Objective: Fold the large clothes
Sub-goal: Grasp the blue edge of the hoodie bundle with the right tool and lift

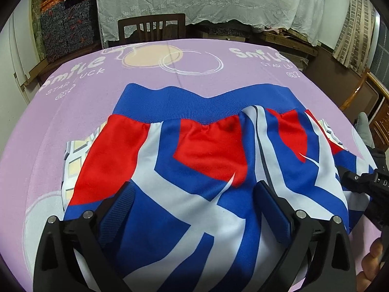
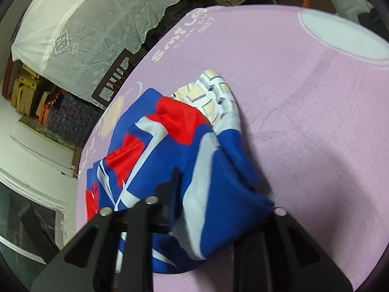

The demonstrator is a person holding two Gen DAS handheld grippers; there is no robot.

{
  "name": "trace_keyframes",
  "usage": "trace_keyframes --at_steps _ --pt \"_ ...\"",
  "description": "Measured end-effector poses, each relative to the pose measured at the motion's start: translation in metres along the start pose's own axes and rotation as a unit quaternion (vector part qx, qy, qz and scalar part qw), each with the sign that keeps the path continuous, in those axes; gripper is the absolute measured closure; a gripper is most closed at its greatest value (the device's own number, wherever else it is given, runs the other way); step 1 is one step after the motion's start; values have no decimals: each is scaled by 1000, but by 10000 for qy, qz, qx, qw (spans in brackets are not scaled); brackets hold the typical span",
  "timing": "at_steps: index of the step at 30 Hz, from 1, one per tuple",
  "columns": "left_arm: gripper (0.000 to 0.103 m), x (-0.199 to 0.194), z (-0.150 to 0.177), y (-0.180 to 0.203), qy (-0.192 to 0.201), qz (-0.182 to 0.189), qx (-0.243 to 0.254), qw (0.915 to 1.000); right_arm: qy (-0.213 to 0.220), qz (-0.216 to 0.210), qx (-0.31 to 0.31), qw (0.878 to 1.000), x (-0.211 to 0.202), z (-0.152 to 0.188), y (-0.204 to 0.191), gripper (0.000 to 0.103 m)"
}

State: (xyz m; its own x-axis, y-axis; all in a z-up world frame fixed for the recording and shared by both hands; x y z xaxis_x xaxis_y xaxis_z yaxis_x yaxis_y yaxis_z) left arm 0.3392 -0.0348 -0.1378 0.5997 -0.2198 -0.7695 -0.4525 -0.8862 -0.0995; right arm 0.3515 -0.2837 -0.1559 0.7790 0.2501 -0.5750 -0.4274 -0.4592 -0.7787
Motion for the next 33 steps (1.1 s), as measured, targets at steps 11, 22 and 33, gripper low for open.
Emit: trace_keyframes --at_steps 11,22,33 --pt "3 4 -1 -29 -130 395 -513 9978 603 -6 -1294 9898 -35 26 -83 96" --pt "11 -33 4 -145 473 1832 -2156 9580 1112 -424 -4203 8996 -46 171 -192 96" --pt "8 -80 -13 -132 1089 3377 -2070 9117 944 -387 -4204 9016 -36 171 -189 95"
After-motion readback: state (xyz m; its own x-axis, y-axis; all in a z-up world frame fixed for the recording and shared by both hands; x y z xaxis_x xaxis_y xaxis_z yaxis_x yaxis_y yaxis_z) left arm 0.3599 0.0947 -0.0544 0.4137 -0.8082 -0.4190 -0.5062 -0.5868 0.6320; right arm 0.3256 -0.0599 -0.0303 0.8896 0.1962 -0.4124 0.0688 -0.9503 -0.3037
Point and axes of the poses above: each gripper's, at about its wrist camera, not at the fingertips, and x roughly the way its jaws point, y to its right, z to its underside, the point moved 3 cm from there along x, roughly the way its jaws point, and after that the axes turned 15 degrees about x, right-handed, at the moved point
